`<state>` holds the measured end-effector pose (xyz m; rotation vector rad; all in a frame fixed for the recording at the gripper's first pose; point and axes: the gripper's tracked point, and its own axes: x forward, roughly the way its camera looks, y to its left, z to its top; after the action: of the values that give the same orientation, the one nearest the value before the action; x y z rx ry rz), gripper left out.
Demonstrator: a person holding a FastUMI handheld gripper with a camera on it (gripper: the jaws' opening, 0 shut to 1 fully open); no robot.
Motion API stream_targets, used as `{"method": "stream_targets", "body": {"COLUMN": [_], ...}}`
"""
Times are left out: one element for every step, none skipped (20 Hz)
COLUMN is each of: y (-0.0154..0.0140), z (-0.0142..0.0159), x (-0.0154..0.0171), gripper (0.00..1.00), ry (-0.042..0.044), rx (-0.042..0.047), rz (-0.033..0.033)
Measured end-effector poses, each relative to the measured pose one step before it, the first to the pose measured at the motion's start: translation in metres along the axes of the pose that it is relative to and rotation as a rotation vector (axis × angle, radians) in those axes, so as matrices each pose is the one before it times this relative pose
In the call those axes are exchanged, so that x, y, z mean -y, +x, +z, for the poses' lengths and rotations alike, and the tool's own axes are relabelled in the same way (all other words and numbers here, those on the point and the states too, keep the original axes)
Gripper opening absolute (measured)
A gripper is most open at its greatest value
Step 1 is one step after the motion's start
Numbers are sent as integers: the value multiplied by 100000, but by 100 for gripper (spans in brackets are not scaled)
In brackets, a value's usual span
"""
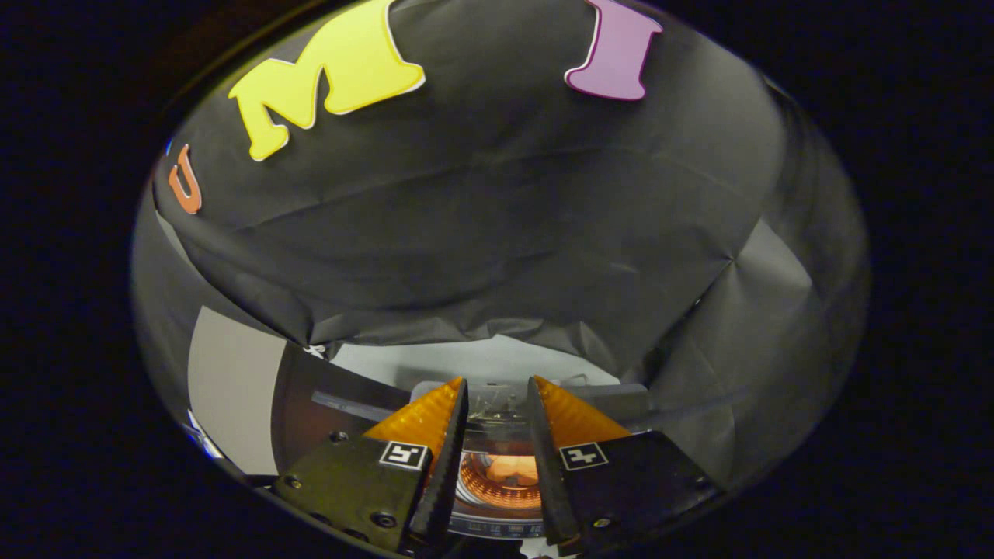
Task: Put the clothes into the washing machine and then close the washing machine lid.
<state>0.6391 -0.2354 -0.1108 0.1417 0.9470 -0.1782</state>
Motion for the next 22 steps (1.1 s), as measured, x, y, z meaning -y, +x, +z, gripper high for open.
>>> {"method": "stream_targets", "body": {"y": [65, -169, -339, -283, -181, -181, -132, 328, -99, -44, -70, -134, -181, -335, -360, -455, -346, 77, -270, -466, -285, -347], "z": [-179, -100, -135, -237, -132, -106, 52, 44, -118, -215, -174, -178, -268, -391, -433, -432, -386, -284, -434, -597, -475, -586], "x": [69, 35, 74, 78, -11, -16, -47, -28, -9, -95, -51, -66, -131, 206, 62, 51, 96, -103, -8, 26, -5, 65], "gripper": [49, 49, 49, 49, 49, 49, 49, 49, 50, 50, 50, 50, 50, 50, 50, 50, 50, 50, 50, 50, 50, 50], "ry": [648, 785, 221, -379, -268, -511, -494, -623, 53, 582, 826, 638, 139, -220, -137, 174, 514, 525, 202, 79, 100, 236], "rx": [958, 193, 223, 224, 527, 1053, 1667, 1099, 1046, 212, 119, 130, 166, 158, 152, 2, -144, -16, 310, 130, -53, -344], "rz": [-869, -514, -384, -510, -697, -577, -412, -122, -114, -12, 63, 101, -62, -158, -238, -251, -79, -26, 142, 39, -71, -113]}}
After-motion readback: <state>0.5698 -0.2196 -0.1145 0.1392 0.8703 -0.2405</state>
